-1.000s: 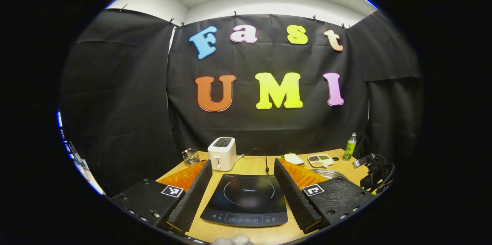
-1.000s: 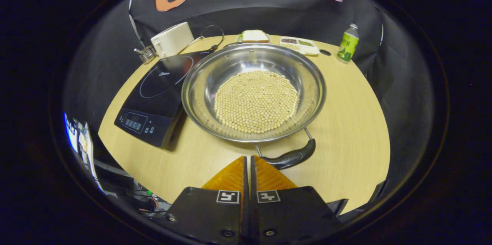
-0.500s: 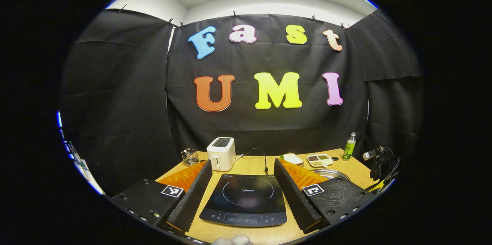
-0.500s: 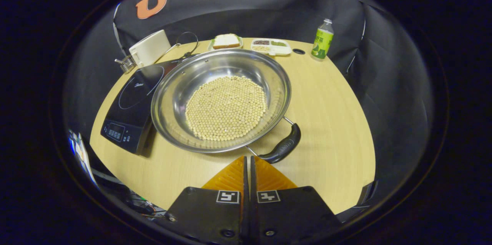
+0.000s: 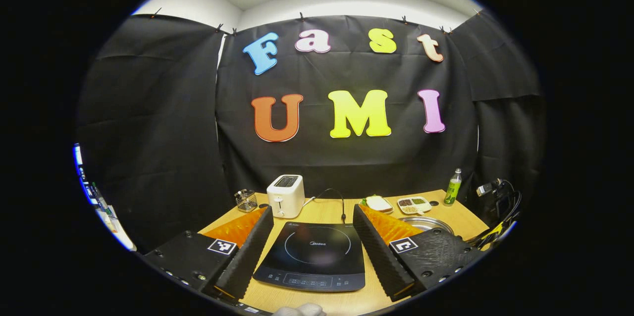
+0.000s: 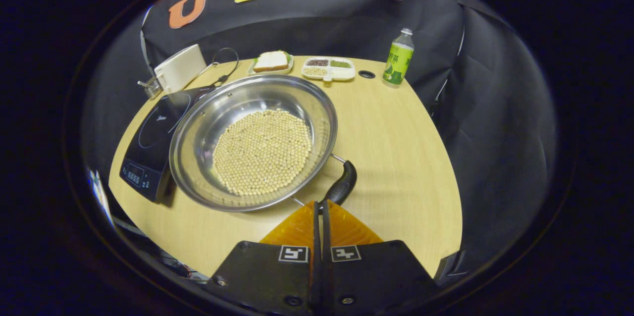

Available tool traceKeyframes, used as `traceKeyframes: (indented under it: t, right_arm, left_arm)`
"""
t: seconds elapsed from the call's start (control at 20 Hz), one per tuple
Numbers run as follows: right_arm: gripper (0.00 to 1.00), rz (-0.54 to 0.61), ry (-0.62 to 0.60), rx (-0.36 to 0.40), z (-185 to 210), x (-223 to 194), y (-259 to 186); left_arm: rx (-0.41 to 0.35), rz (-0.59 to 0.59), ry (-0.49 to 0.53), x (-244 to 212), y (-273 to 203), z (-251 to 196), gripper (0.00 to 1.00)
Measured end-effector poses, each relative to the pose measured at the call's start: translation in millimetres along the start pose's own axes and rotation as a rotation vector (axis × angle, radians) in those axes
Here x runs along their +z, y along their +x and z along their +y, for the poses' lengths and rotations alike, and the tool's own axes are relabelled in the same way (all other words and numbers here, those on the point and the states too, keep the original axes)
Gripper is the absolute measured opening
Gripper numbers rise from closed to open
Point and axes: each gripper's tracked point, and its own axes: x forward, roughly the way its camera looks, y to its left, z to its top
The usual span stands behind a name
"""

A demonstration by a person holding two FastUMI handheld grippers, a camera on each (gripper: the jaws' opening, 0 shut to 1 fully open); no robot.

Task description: First push the handle of the pot to place it horizontally, then grasp the pot with both hands and set it on the induction cooktop.

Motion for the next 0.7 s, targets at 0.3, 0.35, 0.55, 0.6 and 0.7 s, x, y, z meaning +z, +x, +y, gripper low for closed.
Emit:
traceKeyframes:
  t: [0.3, 0.35, 0.55, 0.6, 0.7]
  right_arm:
    - [0.04, -0.004, -0.047, -0.002, -27.7, 18.8, 15.6]
    - [0.04, 0.004, -0.045, -0.005, -34.3, 19.8, 19.2]
    - [0.00, 0.031, -0.031, 0.007, -57.8, 25.5, 33.7]
    - [0.00, 0.036, -0.021, 0.020, -59.7, 28.3, 37.8]
    - [0.04, 0.032, -0.024, 0.028, -64.0, 36.0, 43.6]
  left_arm:
    - [0.029, 0.019, 0.020, -2.5, 2.6, -22.2, 0.96]
    - [0.037, 0.021, 0.021, -2.7, 3.1, -26.2, 0.96]
    - [0.062, 0.030, 0.025, -4.6, 5.1, -41.7, 0.96]
    - [0.070, 0.036, 0.027, -4.8, 5.8, -45.3, 0.96]
    - [0.090, 0.045, 0.030, -6.5, 7.2, -50.5, 0.96]
